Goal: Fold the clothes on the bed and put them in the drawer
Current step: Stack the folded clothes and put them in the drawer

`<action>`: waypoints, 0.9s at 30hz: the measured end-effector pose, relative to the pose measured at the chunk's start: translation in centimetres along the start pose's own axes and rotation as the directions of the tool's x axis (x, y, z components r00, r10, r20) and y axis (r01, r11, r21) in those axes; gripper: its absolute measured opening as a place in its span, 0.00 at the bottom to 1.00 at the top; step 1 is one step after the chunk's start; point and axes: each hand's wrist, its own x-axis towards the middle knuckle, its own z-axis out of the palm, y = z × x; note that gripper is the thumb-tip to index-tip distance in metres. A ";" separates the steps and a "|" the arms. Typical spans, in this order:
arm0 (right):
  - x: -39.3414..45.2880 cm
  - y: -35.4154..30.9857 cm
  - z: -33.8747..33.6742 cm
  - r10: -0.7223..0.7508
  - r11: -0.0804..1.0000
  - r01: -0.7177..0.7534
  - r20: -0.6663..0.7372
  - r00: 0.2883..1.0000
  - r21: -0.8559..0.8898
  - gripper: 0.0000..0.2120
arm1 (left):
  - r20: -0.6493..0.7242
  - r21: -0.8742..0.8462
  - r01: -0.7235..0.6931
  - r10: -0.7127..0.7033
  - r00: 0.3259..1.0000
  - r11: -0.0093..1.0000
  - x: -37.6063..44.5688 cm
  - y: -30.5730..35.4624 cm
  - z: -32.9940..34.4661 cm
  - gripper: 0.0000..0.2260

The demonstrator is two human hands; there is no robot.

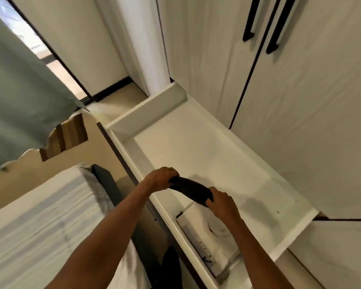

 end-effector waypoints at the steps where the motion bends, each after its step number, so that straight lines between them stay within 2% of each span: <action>1: 1.5 -0.6 1.2 0.026 0.999 -0.026 -0.019 0.999 0.021 0.19 | 0.024 0.020 -0.021 0.021 0.999 1.000 1.5 -2.0 0.3 0.15; 3: 4.4 -2.0 2.9 0.070 0.996 -0.067 -0.052 0.996 0.053 0.20 | 0.039 0.049 -0.069 0.067 0.997 0.996 4.2 -5.5 0.7 0.15; 5: 6.8 -3.1 4.2 0.096 0.994 -0.090 -0.105 0.990 0.063 0.21 | -0.032 0.076 -0.116 0.118 0.992 0.990 6.1 -8.2 1.1 0.17; 7: 9.1 -3.9 5.8 0.135 0.991 -0.130 -0.198 0.971 0.037 0.22 | -0.107 0.134 -0.176 0.190 0.976 0.975 8.1 -10.6 2.0 0.19; 9: 11.1 -4.3 7.8 0.118 0.991 -0.132 -0.296 0.948 -0.028 0.26 | -0.095 0.158 -0.198 0.215 0.972 0.967 9.9 -12.9 3.5 0.23; 11: 13.0 -4.1 10.8 0.126 0.985 -0.150 -0.233 0.964 -0.086 0.32 | -0.030 0.158 -0.212 0.220 0.975 0.964 11.5 -15.3 5.9 0.26; 13: 14.3 -3.7 14.5 0.138 0.980 -0.161 -0.184 0.973 -0.116 0.33 | 0.086 0.160 -0.236 0.225 0.971 0.958 12.5 -17.4 8.4 0.30; 15: 14.8 -3.8 17.4 0.135 0.987 -0.139 -0.052 0.989 -0.075 0.32 | 0.182 0.185 -0.264 0.230 0.956 0.947 12.5 -18.7 10.1 0.35; 17: 14.6 -4.6 19.1 0.157 0.983 -0.148 0.083 0.984 -0.105 0.29 | 0.229 0.184 -0.262 0.218 0.949 0.948 12.2 -19.1 10.7 0.38; 18: 14.4 -5.2 19.7 0.176 0.981 -0.166 0.112 0.978 -0.098 0.28 | 0.262 0.191 -0.259 0.206 0.943 0.947 11.8 -19.1 10.8 0.38; 21: 13.7 -5.9 20.3 0.224 0.972 -0.210 0.139 0.965 -0.108 0.24 | 0.332 0.270 -0.218 0.121 0.936 0.938 10.8 -17.9 9.8 0.35; 23: 13.4 -6.0 19.7 0.247 0.966 -0.225 0.188 0.951 -0.129 0.18 | 0.351 0.325 -0.172 0.050 0.935 0.930 10.3 -16.1 8.4 0.28; 25: 13.4 -6.1 18.8 0.255 0.965 -0.244 0.132 0.958 -0.094 0.18 | 0.234 0.351 -0.136 0.054 0.971 0.926 10.1 -14.8 7.6 0.18; 27: 13.9 -6.4 18.0 0.242 0.968 -0.241 0.002 0.970 -0.073 0.18 | 0.034 0.323 -0.126 0.122 0.992 0.938 10.6 -14.0 7.1 0.13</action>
